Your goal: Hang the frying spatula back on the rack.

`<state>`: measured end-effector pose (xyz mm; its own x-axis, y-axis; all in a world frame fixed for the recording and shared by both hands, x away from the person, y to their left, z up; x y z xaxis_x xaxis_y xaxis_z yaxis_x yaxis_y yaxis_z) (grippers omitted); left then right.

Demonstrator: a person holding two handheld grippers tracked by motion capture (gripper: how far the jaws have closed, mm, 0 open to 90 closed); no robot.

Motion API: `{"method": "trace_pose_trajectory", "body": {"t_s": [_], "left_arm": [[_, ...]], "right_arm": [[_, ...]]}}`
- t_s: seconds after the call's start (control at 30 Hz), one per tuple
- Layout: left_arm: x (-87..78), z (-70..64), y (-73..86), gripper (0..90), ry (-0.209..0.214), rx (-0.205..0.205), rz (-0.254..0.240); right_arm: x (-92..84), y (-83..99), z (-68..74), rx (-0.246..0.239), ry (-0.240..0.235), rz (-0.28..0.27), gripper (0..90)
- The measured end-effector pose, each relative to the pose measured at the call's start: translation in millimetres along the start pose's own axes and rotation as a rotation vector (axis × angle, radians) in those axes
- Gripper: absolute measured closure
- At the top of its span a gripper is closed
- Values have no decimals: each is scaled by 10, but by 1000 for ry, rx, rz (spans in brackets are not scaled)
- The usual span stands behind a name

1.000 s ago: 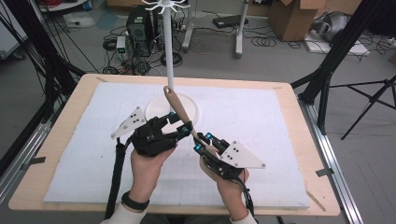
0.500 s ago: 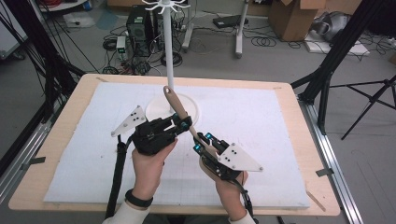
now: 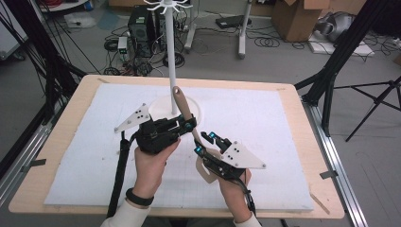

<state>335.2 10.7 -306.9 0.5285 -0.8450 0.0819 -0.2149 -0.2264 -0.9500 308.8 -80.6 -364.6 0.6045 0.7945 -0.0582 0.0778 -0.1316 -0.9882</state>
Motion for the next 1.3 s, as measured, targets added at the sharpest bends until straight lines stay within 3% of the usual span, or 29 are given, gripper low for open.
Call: {"method": "trace_pose_trajectory", "body": {"t_s": [0.13,0.23,0.33,0.47,0.5,0.53,0.67,0.77,0.97,1.2,1.3], "left_arm": [[20,42,-39,765,7,39,33],[17,96,-87,765,-5,89,48],[4,158,-137,765,3,100,63],[-8,221,-208,765,16,133,84],[-9,230,-229,765,20,144,88],[-12,242,-250,765,26,159,95],[-9,266,-354,765,61,202,111],[4,304,-425,764,70,256,134],[22,374,-581,764,149,258,160],[39,488,-751,764,192,276,192],[40,559,-850,764,207,259,186]], "right_arm": [[-45,-24,-51,6,-6,7,527],[-119,-27,-144,71,-41,19,421],[-221,6,-260,127,-91,50,382],[-337,127,-343,191,-230,129,350],[-404,203,-368,207,-285,160,344],[-404,203,-368,207,-285,160,344],[-540,369,-381,229,-408,207,317],[-589,413,-379,221,-448,210,303],[-637,417,-351,196,-491,196,281],[-664,473,-353,177,-506,210,267],[-669,492,-365,167,-502,210,267]]}}
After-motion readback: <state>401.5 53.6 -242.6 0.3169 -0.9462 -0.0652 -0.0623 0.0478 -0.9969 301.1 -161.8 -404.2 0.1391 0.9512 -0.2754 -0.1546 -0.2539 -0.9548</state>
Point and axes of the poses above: each handheld gripper's, and its own axes: x roughly forward along the jaws, y roughly out of its underside, z roughly to its left, the point moved 9 cm from there along x, roughly forward along the jaws, and after that the axes turned 6 degrees about -y, right-handed, at the moved point
